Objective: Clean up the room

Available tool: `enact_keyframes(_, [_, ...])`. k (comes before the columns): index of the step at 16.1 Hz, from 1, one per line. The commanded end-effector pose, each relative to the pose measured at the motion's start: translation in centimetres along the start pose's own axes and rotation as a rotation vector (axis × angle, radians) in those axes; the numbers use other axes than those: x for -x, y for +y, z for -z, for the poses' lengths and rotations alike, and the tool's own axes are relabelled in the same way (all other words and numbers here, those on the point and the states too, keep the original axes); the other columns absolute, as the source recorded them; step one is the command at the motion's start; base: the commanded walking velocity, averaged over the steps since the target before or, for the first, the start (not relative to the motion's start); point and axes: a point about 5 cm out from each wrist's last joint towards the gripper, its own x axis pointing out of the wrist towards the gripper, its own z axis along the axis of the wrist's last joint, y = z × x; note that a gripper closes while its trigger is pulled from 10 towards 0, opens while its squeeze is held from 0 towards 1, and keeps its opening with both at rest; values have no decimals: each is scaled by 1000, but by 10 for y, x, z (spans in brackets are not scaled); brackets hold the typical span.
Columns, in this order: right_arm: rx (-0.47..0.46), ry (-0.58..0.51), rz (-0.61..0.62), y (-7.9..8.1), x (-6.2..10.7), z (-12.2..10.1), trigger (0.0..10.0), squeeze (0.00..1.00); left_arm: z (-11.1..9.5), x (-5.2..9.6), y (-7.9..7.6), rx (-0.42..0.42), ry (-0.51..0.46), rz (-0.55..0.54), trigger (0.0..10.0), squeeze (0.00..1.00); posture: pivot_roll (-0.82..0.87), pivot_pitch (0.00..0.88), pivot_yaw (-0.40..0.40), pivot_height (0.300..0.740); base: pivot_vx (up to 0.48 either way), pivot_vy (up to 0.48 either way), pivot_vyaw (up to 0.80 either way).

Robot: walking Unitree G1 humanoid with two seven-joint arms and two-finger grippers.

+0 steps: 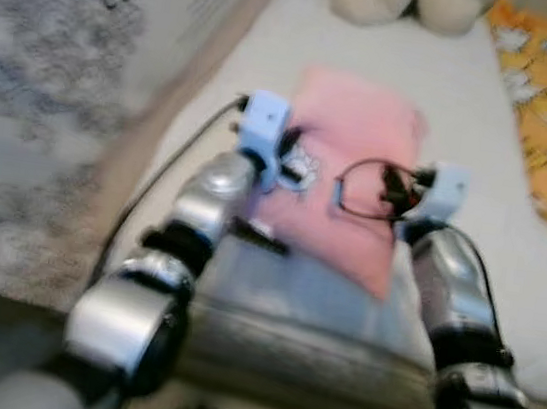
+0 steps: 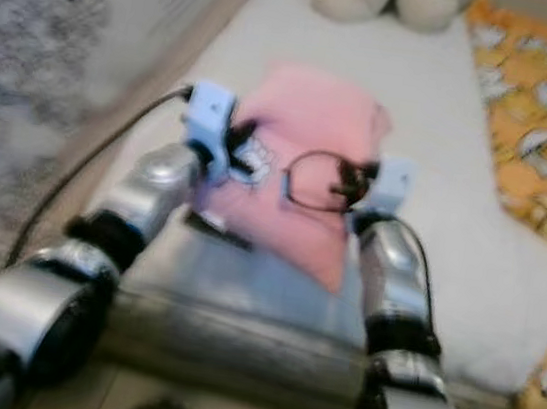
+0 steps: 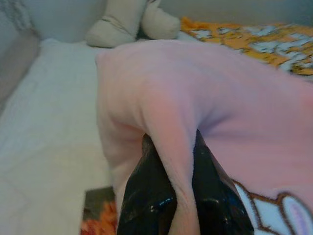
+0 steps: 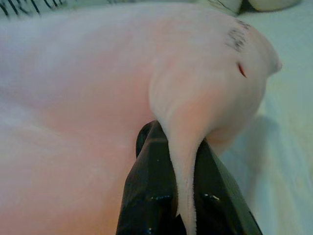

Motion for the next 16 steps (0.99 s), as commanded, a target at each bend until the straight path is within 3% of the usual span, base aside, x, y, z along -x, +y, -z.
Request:
enact_keyframes(1, [9,-16,27,-6,1,-6,10000,0,-18,2,17,-24,-72,-68,10000,0,40,0,9,740,0,480,431])
enact_keyframes(4, [44,3,11,-3,1,-1,10000,0,-17,2,15,44,-94,-76,10000,0,40,0,9,740,0,320,140])
enact_keyframes(8, [30,19,31,-5,2,2,10000,0,-14,3,17,37,-82,-96,10000,0,42,0,6,740,0,0,0])
enact_keyframes(16, [30,43,-2,1,3,8,10000,0,-10,5,17,24,-80,-124,10000,0,50,0,-1,740,480,0,0])
